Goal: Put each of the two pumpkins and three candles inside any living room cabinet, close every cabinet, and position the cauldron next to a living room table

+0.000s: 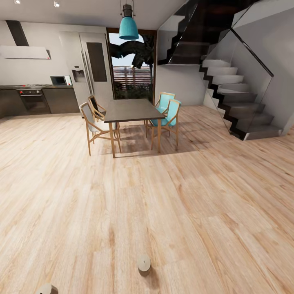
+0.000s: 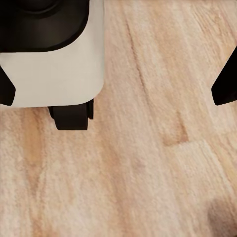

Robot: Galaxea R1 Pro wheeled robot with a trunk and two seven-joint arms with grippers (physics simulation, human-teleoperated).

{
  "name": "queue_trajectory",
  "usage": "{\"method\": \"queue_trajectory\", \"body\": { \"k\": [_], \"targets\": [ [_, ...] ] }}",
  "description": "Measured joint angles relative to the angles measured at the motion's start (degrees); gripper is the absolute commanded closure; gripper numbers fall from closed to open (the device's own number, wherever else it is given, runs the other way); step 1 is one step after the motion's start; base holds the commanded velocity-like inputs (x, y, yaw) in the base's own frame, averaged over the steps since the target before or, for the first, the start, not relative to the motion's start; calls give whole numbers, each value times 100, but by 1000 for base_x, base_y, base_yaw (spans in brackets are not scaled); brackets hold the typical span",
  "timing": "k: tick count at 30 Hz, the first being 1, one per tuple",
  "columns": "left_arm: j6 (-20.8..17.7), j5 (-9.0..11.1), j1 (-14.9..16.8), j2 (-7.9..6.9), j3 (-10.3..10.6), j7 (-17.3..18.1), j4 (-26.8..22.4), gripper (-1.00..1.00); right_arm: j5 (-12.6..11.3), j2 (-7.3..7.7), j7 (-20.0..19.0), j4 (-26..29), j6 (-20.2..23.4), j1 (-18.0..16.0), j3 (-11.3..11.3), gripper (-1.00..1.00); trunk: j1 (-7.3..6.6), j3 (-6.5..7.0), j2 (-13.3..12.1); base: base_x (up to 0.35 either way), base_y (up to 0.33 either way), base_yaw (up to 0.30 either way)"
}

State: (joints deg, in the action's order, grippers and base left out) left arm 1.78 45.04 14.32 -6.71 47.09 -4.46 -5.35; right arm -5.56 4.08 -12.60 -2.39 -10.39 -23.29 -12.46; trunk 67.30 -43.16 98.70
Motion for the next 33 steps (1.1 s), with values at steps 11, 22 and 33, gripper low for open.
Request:
{"method": "queue_trajectory", "body": {
  "k": [11,22,33],
  "targets": [
    [0,4,-2,4,0,-1,-3,-100,-8,-7,1,0,-17,0,-1,-100,-1,0,0,-32,29,144],
    [0,0,-1,143,-3,-9,6,-100,-9,-16,1,0,-11,0,4,-100,-2,0,0,226,1,272],
    [0,0,-6,146,-3,-10,8,-100,-9,-16,2,0,-17,0,-1,-100,0,-15,0,11,0,275]
  ]
}}
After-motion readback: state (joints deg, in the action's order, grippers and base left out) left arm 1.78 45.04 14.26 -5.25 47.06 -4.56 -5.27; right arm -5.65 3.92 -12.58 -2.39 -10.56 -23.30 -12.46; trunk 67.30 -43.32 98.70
